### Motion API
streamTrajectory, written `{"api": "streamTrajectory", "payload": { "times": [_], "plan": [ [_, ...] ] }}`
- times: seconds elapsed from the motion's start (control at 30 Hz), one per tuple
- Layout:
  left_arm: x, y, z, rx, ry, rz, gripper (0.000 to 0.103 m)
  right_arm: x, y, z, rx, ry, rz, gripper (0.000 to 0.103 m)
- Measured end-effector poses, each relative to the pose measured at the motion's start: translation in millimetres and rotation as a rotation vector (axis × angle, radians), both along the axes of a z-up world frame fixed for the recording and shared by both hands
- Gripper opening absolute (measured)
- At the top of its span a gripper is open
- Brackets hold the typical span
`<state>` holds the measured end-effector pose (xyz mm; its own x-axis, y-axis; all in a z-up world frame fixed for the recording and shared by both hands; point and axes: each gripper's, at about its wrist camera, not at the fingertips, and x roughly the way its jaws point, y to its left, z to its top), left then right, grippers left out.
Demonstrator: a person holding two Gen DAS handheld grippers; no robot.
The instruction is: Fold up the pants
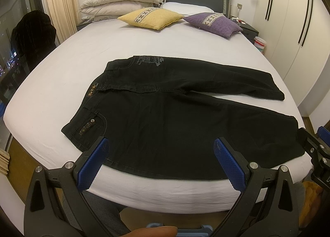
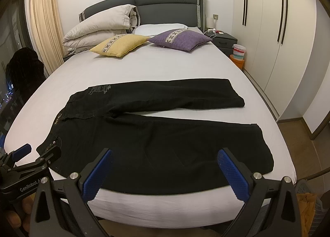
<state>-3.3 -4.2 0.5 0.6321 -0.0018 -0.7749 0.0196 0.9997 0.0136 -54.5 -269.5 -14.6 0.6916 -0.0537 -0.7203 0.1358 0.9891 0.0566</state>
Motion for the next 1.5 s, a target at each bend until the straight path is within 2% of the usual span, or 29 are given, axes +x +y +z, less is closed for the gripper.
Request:
{"api": "streamTrajectory", "payload": {
  "times": [1.3,1.5],
  "plan": [
    [-0.5,1.0,-0.8,-0.002,0.003,0.002,0.103,-0.2,1.1,-2.4,0.001,0.004,0.001,0.103],
    [-0.7,2.3,-3.5,-0.004,0.006,0.002,0.103,-3.0,7.6,-18.5,0.003,0.012,0.006,0.103]
  ]
}}
